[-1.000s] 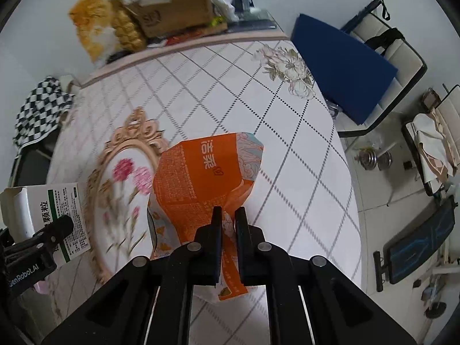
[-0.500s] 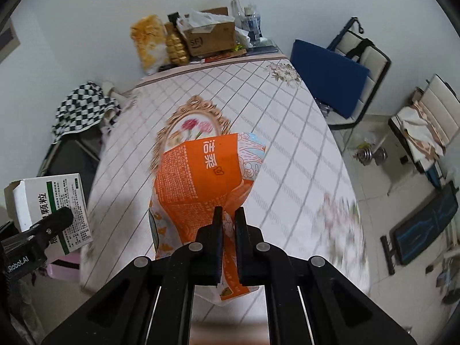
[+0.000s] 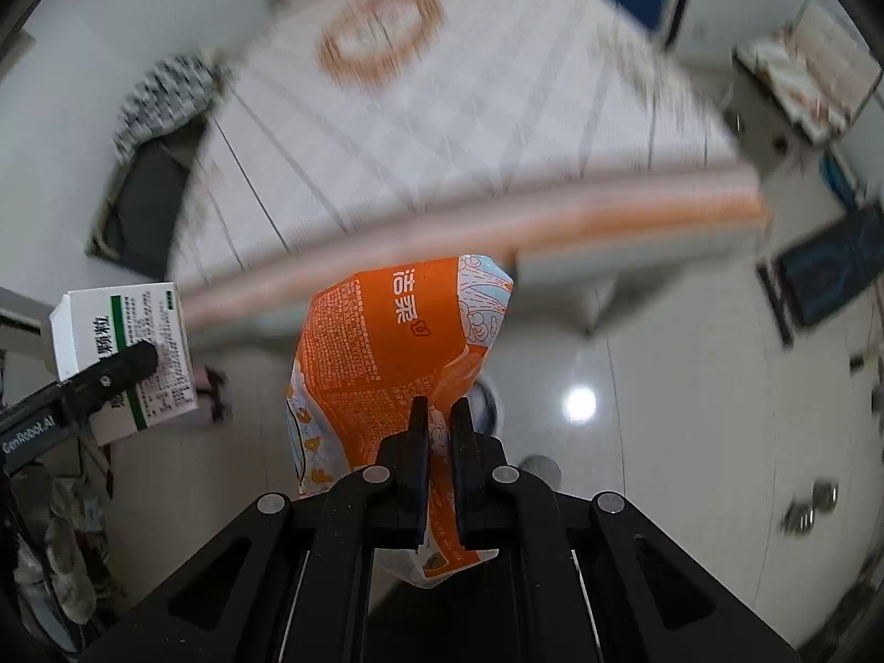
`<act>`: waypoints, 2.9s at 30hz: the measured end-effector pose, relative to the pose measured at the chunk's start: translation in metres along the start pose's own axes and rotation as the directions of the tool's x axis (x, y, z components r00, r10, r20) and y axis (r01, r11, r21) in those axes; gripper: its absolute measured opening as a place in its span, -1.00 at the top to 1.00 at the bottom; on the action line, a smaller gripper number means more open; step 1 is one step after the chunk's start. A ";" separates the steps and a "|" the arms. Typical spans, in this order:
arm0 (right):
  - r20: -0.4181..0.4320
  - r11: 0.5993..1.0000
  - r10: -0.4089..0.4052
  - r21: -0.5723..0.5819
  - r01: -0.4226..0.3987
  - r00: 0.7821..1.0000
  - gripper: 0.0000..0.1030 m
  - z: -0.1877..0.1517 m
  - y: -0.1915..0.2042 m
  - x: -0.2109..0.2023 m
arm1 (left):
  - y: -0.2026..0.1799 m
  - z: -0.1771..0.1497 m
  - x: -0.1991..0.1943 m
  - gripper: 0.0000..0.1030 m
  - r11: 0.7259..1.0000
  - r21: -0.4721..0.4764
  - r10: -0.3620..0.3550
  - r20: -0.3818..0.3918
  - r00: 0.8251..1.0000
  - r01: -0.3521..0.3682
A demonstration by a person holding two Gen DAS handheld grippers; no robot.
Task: Collect trash
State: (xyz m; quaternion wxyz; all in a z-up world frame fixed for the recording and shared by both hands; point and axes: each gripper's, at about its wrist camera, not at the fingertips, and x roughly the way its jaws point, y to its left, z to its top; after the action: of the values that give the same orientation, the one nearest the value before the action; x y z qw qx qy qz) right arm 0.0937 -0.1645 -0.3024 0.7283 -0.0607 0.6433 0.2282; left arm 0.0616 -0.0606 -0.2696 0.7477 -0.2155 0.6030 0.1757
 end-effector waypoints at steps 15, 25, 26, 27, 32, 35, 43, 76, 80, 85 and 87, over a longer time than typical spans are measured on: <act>-0.275 0.991 0.065 0.129 -0.030 0.959 0.87 -0.082 -0.093 0.380 | 0.046 -0.041 0.366 -0.87 0.976 -0.210 -0.110 -0.288 0.951 0.049; -0.352 0.996 0.089 0.023 -0.086 0.932 -1.00 -0.091 -0.083 0.479 | 0.062 -0.063 0.393 -0.88 0.976 -0.213 -0.016 -0.301 0.953 -0.051; -0.347 0.998 0.066 0.003 -0.069 0.935 -1.00 -0.091 -0.080 0.474 | 0.066 -0.068 0.385 -0.88 0.976 -0.210 -0.001 -0.297 0.955 -0.064; -0.344 0.999 0.043 -0.015 -0.051 0.938 -1.00 -0.087 -0.075 0.468 | 0.065 -0.071 0.378 -0.88 0.976 -0.202 0.018 -0.291 0.956 -0.080; -0.285 0.993 -0.083 -0.108 0.054 0.955 -1.00 -0.073 -0.057 0.414 | 0.056 -0.080 0.324 -0.88 0.981 -0.145 0.090 -0.261 0.961 -0.131; -0.253 0.988 -0.111 -0.131 0.080 0.961 -1.00 -0.072 -0.049 0.363 | 0.048 -0.084 0.285 -0.88 0.985 -0.106 0.104 -0.252 0.962 -0.135; -0.178 0.990 -0.100 -0.113 0.081 0.979 -1.00 -0.062 -0.022 0.202 | 0.020 -0.092 0.156 -0.88 0.992 -0.040 0.112 -0.189 0.975 -0.122; -0.008 0.968 0.198 -0.158 -0.197 0.980 -1.00 -0.069 0.023 -0.245 | -0.039 -0.102 -0.203 -0.88 0.972 0.006 -0.235 0.101 0.967 0.235; -0.031 0.958 0.226 -0.172 -0.228 0.974 -1.00 -0.072 0.029 -0.251 | -0.040 -0.106 -0.216 -0.88 0.969 0.015 -0.248 0.122 0.961 0.248; -0.053 0.951 0.241 -0.188 -0.247 0.969 -1.00 -0.075 0.034 -0.252 | -0.037 -0.107 -0.224 -1.00 0.964 0.012 -0.264 0.144 0.954 0.265; -0.059 0.948 0.247 -0.190 -0.254 0.967 -1.00 -0.076 0.035 -0.252 | -0.035 -0.108 -0.225 -1.00 0.963 0.008 -0.267 0.144 0.953 0.268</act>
State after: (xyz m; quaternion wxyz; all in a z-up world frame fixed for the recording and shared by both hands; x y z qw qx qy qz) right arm -0.0066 -0.2265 -0.0642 0.6728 -0.0537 0.6325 0.3800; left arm -0.0566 -0.1484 -0.0655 0.8049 -0.2861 0.5118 0.0913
